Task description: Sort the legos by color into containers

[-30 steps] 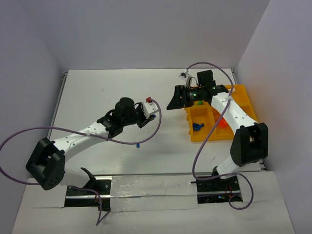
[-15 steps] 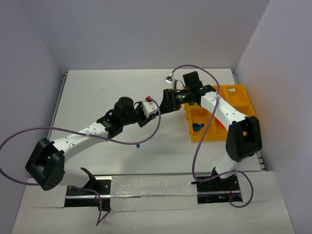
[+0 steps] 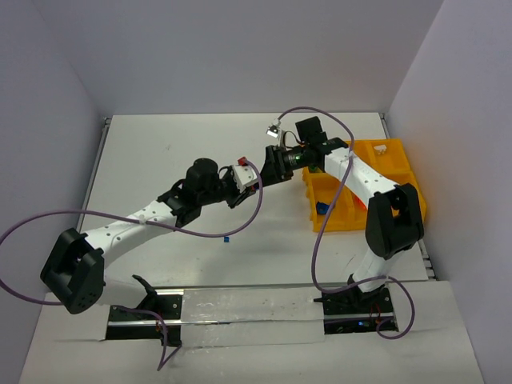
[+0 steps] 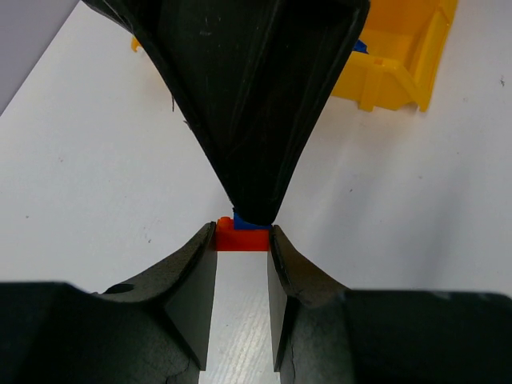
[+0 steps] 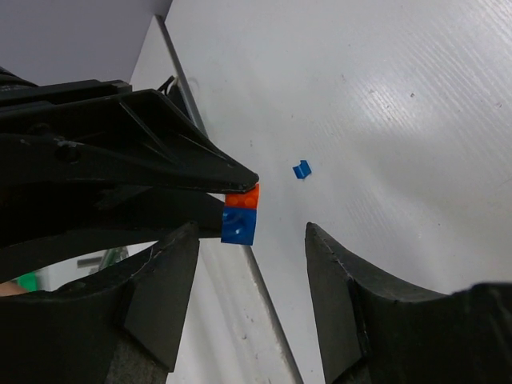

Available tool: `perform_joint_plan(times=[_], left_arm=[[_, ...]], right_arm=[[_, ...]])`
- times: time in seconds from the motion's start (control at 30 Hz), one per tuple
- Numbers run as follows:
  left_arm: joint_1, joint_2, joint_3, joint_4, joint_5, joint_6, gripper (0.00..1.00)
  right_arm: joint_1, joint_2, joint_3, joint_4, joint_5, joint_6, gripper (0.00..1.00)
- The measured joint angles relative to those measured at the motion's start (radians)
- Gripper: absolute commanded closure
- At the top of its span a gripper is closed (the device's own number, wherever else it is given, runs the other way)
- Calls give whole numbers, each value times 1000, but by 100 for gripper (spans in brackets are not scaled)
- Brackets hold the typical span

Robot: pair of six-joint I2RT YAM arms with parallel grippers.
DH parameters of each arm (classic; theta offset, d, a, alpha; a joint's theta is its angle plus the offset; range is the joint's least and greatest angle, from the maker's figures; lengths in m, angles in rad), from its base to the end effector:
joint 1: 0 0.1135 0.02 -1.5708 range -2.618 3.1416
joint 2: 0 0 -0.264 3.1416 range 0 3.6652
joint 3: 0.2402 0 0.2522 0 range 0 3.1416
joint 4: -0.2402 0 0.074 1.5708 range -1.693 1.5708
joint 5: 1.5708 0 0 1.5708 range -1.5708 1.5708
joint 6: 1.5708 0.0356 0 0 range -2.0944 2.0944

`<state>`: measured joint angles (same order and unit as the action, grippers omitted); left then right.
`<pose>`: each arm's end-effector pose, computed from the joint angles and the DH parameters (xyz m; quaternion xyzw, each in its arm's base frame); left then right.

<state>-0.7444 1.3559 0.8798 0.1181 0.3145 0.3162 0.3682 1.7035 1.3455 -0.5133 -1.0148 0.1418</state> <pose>0.2205 -0.2181 0.2747 0.4875 0.6550 -0.2453 0.5227 0.3298 0.1596 0.2745 -0.2582 0.7970 0.5173 0.1747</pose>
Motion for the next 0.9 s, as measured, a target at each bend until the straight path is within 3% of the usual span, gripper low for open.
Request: perform_joint_plan(times=[0.57, 0.9], left_arm=[[0, -12, 6, 6, 5, -2, 93], [-1, -12, 9, 1, 4, 0, 95]], right_arm=[[17, 32, 29, 20, -68, 23, 58], [24, 34, 32, -3, -55, 10, 96]])
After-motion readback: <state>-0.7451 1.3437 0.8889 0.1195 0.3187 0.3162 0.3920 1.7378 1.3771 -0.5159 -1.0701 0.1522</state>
